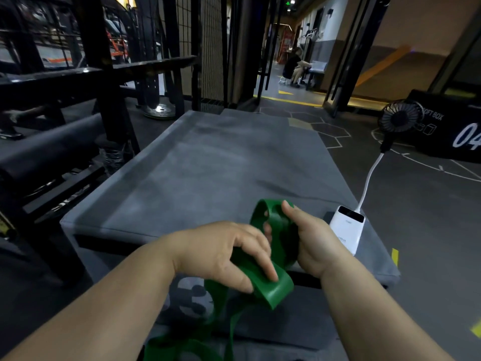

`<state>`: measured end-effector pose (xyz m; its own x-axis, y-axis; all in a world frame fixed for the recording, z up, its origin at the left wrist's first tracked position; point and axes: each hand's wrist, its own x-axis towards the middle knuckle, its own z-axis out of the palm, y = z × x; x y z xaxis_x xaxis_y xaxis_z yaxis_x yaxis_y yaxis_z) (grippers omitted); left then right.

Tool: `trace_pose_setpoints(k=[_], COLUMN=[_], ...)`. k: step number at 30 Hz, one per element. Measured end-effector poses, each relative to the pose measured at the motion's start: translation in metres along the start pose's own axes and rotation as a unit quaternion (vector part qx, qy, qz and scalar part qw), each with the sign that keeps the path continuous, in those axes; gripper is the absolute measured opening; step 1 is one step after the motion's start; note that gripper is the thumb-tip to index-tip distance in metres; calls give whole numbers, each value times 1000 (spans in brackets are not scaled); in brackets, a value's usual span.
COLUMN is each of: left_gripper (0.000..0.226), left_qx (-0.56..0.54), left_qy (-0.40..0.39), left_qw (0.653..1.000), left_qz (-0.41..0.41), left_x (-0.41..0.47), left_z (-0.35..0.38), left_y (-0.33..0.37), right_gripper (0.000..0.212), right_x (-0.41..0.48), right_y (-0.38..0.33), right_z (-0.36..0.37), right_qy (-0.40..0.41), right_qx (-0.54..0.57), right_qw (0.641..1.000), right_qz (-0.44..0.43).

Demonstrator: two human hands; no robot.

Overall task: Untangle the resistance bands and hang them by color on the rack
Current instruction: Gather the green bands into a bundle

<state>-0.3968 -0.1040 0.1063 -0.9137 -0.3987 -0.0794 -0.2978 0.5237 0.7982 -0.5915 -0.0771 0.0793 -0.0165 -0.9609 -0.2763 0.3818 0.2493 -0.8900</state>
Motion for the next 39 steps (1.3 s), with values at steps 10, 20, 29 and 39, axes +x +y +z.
trace_pose_setpoints(k=[10, 20, 29, 39], left_gripper=[23, 34, 51, 41], left_qx=[-47, -48, -139, -278], left_qy=[240, 310, 278, 152], left_qw=[969, 949, 947, 948], left_qz=[36, 33, 77, -33], left_x=[8, 19, 20, 24], left_z=[-1, -2, -3, 21], left_y=[-10, -24, -29, -36], right_gripper=[68, 68, 33, 34], right_x=[-6, -9, -11, -5], right_y=[8, 12, 8, -14], right_z=[8, 7, 4, -21], right_qy=[-204, -264, -357, -327], right_qx=[-10, -38, -41, 110], right_qw=[978, 963, 933, 937], right_qz=[46, 31, -13, -61])
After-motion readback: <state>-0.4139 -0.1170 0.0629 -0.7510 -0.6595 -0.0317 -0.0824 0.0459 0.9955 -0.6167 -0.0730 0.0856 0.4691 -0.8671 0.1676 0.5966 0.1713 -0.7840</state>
